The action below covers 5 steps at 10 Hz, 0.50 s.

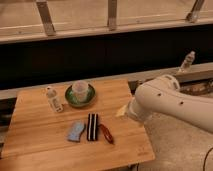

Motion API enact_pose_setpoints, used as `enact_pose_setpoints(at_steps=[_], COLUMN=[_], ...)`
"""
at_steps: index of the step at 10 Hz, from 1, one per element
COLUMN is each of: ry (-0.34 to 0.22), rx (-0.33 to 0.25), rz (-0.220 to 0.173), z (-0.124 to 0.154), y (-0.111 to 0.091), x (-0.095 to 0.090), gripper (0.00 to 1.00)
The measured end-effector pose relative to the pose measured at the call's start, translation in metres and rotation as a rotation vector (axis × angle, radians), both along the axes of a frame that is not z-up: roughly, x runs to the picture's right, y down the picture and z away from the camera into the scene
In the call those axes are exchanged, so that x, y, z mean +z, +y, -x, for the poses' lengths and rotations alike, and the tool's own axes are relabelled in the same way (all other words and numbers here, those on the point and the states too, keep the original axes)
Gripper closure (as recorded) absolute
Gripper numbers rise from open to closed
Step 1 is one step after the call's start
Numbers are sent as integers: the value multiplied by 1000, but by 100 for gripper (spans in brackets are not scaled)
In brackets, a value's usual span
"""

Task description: Place the pepper in the ceramic cup

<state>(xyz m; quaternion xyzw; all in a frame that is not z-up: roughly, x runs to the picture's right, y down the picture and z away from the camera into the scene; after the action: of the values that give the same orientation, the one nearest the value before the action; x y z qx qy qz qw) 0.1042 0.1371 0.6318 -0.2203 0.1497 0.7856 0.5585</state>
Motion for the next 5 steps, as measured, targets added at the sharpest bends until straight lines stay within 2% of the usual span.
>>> enact_pose_setpoints(at_steps=[5], ry=[0], rx=[1], rz=[3], z=[0], y=[1], x=[1], gripper=[35])
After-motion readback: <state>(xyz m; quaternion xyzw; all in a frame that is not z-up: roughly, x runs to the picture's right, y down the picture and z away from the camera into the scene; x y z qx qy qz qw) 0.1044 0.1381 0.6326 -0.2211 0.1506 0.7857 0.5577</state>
